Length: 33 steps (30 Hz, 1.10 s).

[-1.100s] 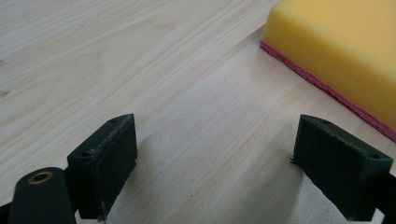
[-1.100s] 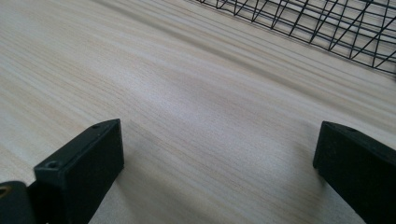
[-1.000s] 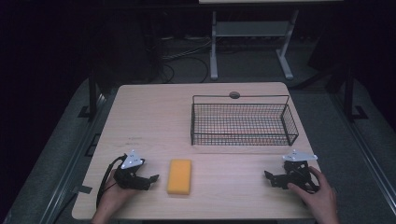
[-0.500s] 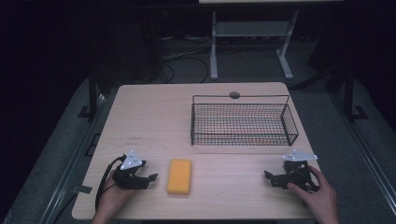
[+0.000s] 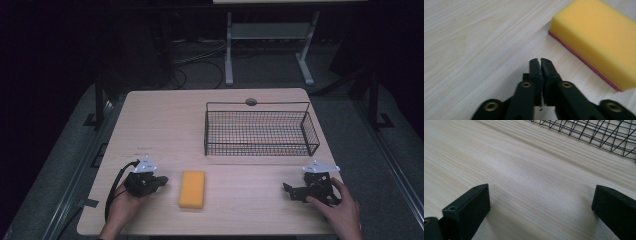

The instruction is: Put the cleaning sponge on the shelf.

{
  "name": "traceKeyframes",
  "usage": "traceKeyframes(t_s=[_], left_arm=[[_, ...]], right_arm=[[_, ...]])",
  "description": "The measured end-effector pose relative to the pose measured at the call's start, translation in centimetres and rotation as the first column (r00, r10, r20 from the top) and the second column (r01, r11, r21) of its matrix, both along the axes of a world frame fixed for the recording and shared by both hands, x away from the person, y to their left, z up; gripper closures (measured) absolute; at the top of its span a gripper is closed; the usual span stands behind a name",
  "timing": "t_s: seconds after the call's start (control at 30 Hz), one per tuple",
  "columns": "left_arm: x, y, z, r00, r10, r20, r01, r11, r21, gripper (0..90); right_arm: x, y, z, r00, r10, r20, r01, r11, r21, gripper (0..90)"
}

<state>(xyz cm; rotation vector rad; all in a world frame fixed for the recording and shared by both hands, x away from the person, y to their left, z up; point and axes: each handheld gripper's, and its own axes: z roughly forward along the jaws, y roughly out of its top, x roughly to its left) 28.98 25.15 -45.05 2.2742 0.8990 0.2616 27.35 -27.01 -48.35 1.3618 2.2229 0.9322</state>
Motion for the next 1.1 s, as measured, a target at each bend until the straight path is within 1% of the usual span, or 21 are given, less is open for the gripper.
traceKeyframes(t_s=[0.03,0.07,0.1,0.23,0.27,0.3,0.47,0.6,0.67,0.87,0.9,0.93,1.1], left_arm=[[0.1,-0.1,0.0,1.0000,0.002,-0.009,-0.002,1.0000,-0.004,89.5],[0.2,-0.2,0.0,1.0000,0.000,-0.009,0.000,1.0000,0.005,89.6],[0.2,-0.4,0.1,0.9999,-0.001,-0.016,0.001,1.0000,0.003,89.6],[0.5,-0.9,0.3,0.9998,-0.017,-0.011,0.017,0.9999,0.001,89.6],[0.6,-1.0,0.4,0.9996,-0.028,-0.007,0.028,0.9996,0.004,89.6],[0.6,-1.1,0.4,0.9996,-0.028,-0.009,0.028,0.9996,-0.009,89.6],[1.0,-1.9,0.4,0.9987,-0.049,-0.008,0.049,0.9988,-0.002,89.6],[1.2,-2.2,0.4,0.9986,-0.052,-0.011,0.052,0.9986,-0.011,89.5],[1.3,-2.4,0.4,0.9983,-0.057,-0.005,0.057,0.9983,-0.009,89.5],[1.7,-3.4,0.4,0.9971,-0.075,-0.008,0.075,0.9971,-0.008,89.5],[1.8,-3.4,0.4,0.9964,-0.084,-0.007,0.084,0.9964,-0.003,89.5],[1.8,-3.6,0.4,0.9967,-0.081,-0.010,0.081,0.9967,-0.007,89.5],[2.0,-4.1,0.4,0.9956,-0.094,-0.009,0.094,0.9956,-0.001,89.5]], right_arm=[[0.0,0.0,0.0,1.0000,0.000,0.000,0.000,1.000,0.000,1.2],[0.0,0.0,0.0,1.0000,0.000,0.001,0.000,1.000,0.000,1.2],[0.0,0.0,0.0,1.0000,-0.001,0.000,0.001,1.000,0.001,1.2],[0.0,0.0,0.0,1.0000,-0.001,0.000,0.001,1.000,0.001,1.2],[0.0,0.0,0.0,1.0000,-0.001,0.000,0.001,1.000,0.000,1.2],[0.0,0.0,0.0,1.0000,-0.001,0.000,0.001,1.000,0.001,1.2],[0.0,0.0,0.0,1.0000,-0.001,0.000,0.001,1.000,0.001,1.2],[0.0,0.0,0.0,1.0000,-0.001,0.001,0.001,1.000,0.000,1.2],[0.0,0.0,0.0,1.0000,-0.001,0.000,0.001,1.000,0.001,1.2],[0.0,0.0,0.0,1.0000,-0.001,0.000,0.001,1.000,0.000,1.2],[0.0,0.0,0.0,1.0000,-0.001,0.000,0.001,1.000,0.000,1.2],[0.0,0.0,0.0,1.0000,-0.001,0.000,0.001,1.000,0.000,1.2],[0.0,0.0,0.0,1.0000,-0.002,0.000,0.002,1.000,0.000,1.2]])
